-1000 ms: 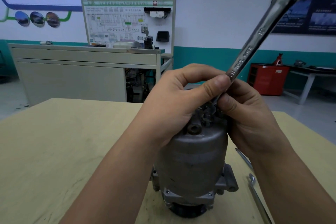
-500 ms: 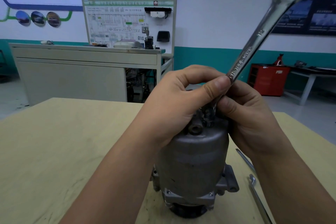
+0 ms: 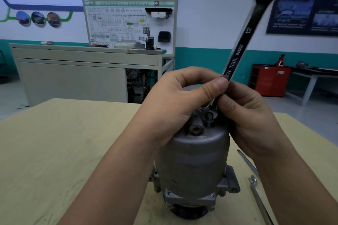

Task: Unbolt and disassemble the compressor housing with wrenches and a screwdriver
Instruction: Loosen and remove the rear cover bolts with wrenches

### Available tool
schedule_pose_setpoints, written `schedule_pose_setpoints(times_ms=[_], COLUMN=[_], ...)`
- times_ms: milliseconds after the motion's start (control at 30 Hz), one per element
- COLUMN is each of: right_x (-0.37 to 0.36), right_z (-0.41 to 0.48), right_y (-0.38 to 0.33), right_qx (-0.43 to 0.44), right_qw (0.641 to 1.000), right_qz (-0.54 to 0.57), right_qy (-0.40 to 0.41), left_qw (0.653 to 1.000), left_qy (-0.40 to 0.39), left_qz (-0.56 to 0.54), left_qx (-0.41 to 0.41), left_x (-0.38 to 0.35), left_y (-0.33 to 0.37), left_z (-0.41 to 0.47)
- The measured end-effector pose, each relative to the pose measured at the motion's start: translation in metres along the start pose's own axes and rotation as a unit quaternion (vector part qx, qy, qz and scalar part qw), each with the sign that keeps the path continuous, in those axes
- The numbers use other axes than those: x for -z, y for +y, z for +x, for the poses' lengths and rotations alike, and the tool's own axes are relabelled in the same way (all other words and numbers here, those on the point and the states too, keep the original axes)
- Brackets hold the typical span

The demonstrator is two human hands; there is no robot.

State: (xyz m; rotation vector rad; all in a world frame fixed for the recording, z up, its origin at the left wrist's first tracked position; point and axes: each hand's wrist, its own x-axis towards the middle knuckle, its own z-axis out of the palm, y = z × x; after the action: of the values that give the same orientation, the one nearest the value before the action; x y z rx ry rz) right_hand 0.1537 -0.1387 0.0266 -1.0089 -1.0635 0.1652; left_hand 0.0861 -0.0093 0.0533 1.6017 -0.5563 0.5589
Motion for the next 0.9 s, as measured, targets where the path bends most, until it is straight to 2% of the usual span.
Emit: schedule_pose_setpoints(times_ms=[200, 500, 733, 900], right_x=[-0.003, -0.007, -0.01, -0.003], right_z=[0.0, 0.001, 0.003, 0.001], right_y=[-0.001, -0.006, -0.001, -0.005], right_qx=[-0.004, 0.006, 0.008, -0.013], right_qw=[1.0, 0.998, 0.989, 0.99], right_qz=[-0.022, -0.061, -0.145, -0.142], right_qy=[0.013, 0.014, 0.032, -0.008], left_qw=[1.0, 0.997, 0.992, 0.996], left_qy=[0.008, -0.031, 0.024, 0.061], left_qz=[-0.01, -0.063, -0.11, -0.057], left_qx=[0.0, 0.024, 0.051, 0.035], left_x=[0.001, 0.002, 0.005, 0.003], left_y=[-0.004, -0.003, -0.004, -0.004], left_z=[0.0, 0.001, 0.001, 0.002])
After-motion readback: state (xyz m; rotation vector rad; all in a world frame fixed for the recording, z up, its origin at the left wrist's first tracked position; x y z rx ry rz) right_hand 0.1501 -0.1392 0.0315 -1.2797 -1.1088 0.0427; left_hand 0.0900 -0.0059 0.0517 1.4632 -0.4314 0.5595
